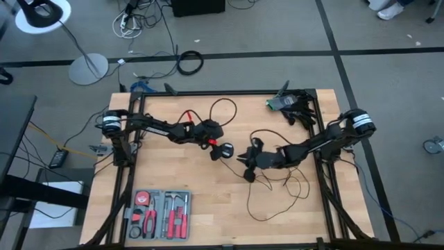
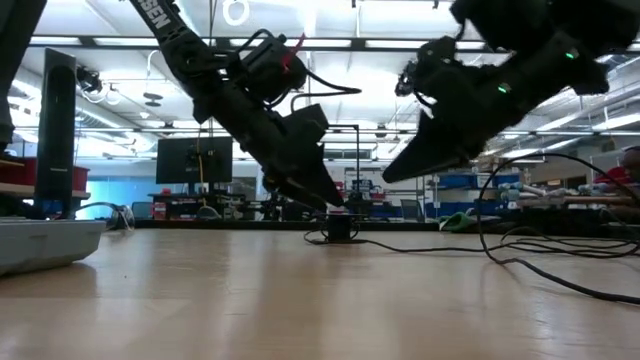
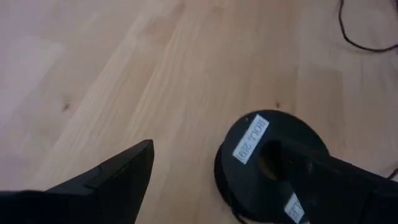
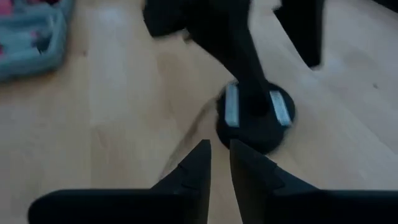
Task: Coil cords
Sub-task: Uncoil the black wire from the spool
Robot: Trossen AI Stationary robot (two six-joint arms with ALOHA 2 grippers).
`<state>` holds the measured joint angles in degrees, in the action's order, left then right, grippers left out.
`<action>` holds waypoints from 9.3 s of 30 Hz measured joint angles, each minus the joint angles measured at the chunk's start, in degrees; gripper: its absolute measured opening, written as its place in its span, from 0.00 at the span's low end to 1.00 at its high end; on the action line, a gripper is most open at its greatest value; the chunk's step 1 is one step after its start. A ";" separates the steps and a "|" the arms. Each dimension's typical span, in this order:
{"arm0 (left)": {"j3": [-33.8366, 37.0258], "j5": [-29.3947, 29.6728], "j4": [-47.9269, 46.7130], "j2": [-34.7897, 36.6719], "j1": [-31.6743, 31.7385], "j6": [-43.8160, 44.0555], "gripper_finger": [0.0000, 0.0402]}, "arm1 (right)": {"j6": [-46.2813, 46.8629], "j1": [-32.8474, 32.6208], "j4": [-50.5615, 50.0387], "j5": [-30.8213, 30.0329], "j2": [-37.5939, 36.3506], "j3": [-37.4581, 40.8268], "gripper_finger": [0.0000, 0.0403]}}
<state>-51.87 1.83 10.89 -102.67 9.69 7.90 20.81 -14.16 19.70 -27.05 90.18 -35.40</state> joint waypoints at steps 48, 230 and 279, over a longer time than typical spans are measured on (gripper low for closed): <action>-1.15 7.41 -4.37 -2.29 1.75 1.60 0.88 | 17.03 -5.63 -28.09 6.51 12.66 -13.57 0.01; 2.50 7.95 -10.39 10.84 1.79 2.96 0.88 | 5.50 22.00 -8.38 10.38 -6.04 1.71 0.31; -1.32 7.96 -10.96 1.16 1.82 -1.60 0.88 | 0.03 9.06 -10.20 10.09 24.06 -25.19 0.13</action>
<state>-53.19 9.79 -0.07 -101.51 11.51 6.29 20.83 -5.10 9.49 -16.95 114.23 -60.59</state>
